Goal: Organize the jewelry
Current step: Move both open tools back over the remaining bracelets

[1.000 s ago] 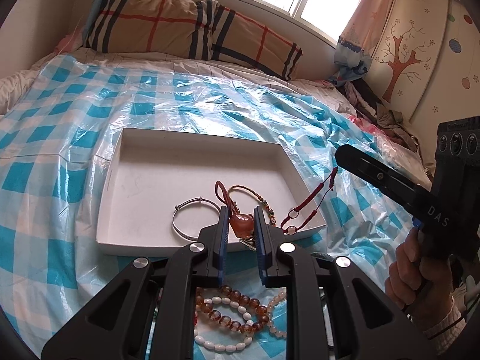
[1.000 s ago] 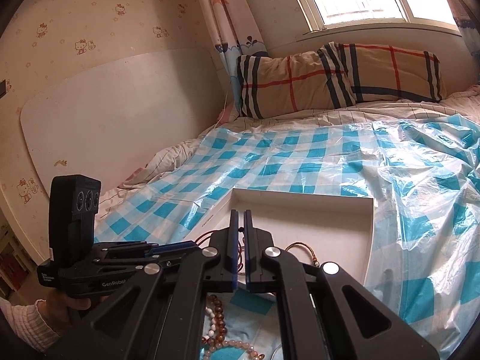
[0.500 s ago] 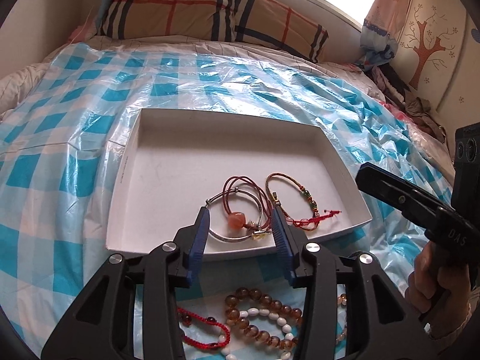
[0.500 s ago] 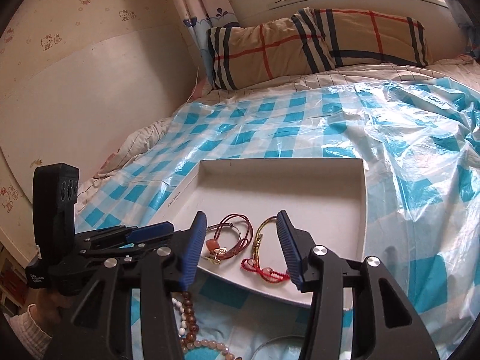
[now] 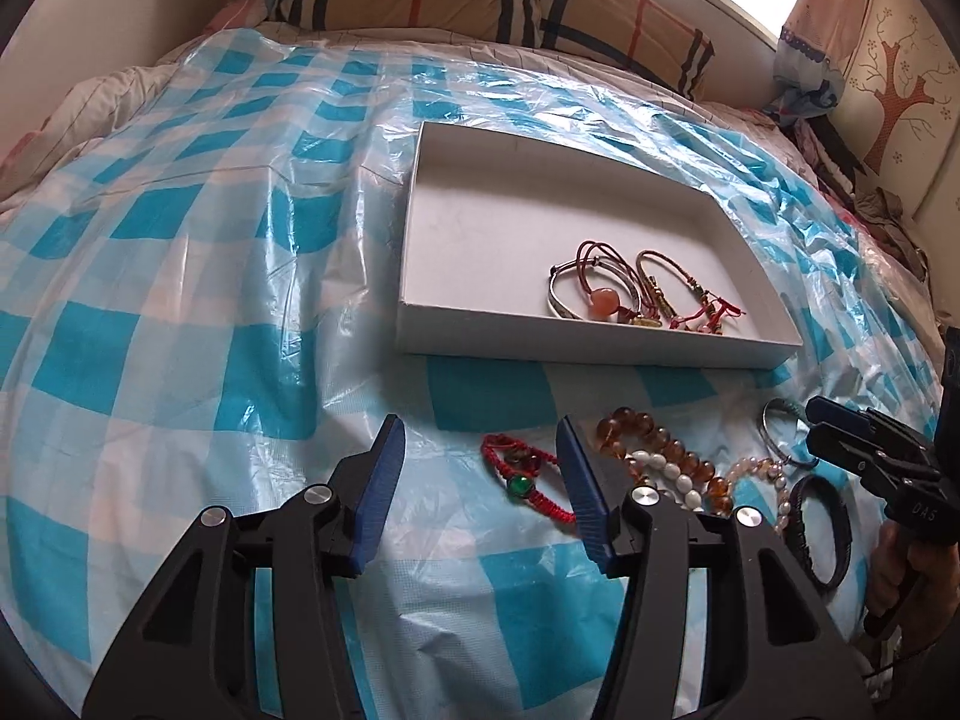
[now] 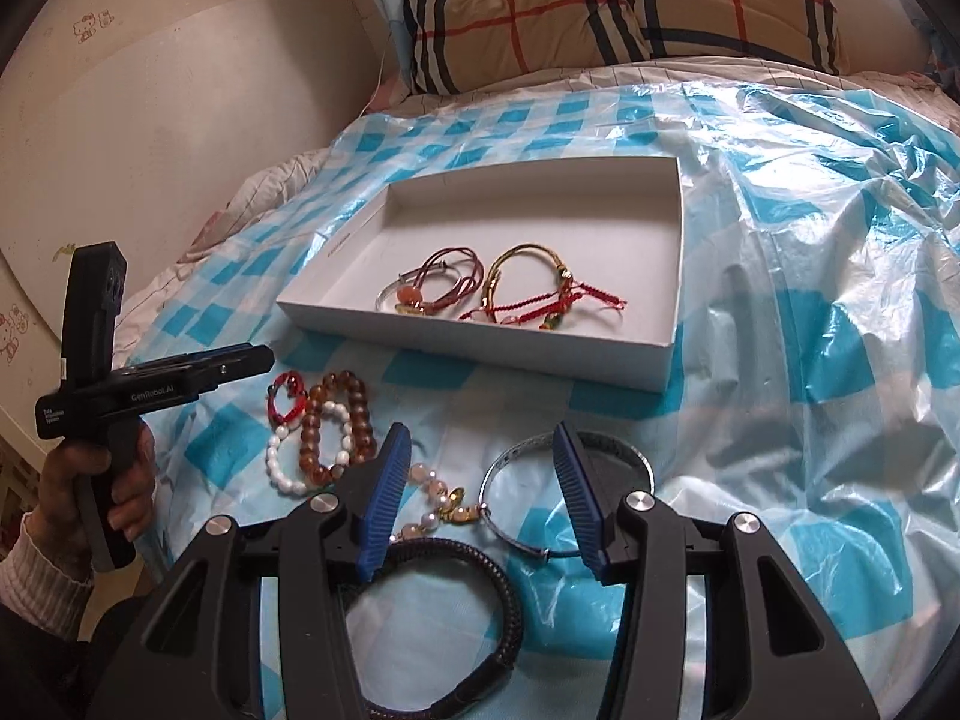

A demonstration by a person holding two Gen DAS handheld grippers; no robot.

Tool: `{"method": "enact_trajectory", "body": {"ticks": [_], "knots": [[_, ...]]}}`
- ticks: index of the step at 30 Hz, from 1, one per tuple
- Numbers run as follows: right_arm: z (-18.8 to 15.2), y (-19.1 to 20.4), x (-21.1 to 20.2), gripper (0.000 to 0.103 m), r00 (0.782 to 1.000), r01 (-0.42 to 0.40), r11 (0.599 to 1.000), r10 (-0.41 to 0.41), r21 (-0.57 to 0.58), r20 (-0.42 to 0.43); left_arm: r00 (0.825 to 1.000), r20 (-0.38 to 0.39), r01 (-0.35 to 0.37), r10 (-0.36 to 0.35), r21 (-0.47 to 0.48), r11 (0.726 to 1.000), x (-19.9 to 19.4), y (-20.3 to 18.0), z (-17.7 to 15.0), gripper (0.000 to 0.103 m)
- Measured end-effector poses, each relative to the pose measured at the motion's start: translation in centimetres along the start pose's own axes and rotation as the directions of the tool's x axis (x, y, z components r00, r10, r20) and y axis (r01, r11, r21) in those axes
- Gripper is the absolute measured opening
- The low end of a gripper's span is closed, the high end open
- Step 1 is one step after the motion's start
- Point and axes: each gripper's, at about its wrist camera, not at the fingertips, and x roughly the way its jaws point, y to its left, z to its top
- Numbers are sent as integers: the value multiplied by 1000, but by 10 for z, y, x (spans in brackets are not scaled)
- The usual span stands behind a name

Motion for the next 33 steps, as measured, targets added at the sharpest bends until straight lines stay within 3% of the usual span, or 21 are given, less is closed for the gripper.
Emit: {"method": "enact_trajectory", "body": {"ticks": [3, 11, 16, 21, 27, 33], "knots": [[-2, 12, 10, 56, 999, 18, 998, -21, -64, -37, 999, 4, -42, 42, 64, 997, 0, -9, -1, 50], [-16, 14, 25, 56, 991, 40, 993, -53, -109, -121, 997, 7, -82, 83, 223, 971, 8, -31, 0, 50], [-21, 13, 21, 56, 988, 51, 991, -68, -123, -140, 996, -44, -61, 74, 251, 966, 24, -31, -3, 51], [-27, 7, 10, 57, 982, 87, 988, -107, -126, -155, 995, -95, 21, 9, 307, 951, 19, -43, -18, 50], [-31, -3, -16, 57, 991, 84, 993, -92, -86, -98, 992, -114, 90, -61, 264, 960, 5, -39, -18, 47], [-35, -27, -43, 57, 990, 130, 991, -129, 13, -53, 997, -73, 49, -32, 240, 970, 8, -33, -11, 47]]}}
